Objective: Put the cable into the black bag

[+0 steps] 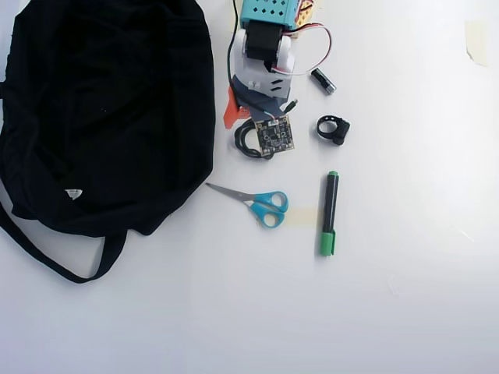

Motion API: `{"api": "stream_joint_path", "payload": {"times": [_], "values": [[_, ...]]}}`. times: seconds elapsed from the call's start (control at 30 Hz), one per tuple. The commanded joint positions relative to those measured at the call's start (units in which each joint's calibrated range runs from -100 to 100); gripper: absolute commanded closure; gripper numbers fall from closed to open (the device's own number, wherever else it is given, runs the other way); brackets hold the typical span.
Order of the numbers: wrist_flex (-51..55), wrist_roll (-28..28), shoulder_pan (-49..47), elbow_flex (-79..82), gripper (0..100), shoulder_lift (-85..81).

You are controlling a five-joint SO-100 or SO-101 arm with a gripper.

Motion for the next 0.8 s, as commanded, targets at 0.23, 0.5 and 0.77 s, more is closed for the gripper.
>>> {"api": "stream_joint_path", "payload": {"times": [0.23,0.5,0.77], "values": [[-6.71,0.26,-2.04,-0.34,71,4.36],[-9.3,0.26,-3.09,-0.34,71,8.51],[-10.59,1.41,-2.94,-0.7,71,12.24]]}}
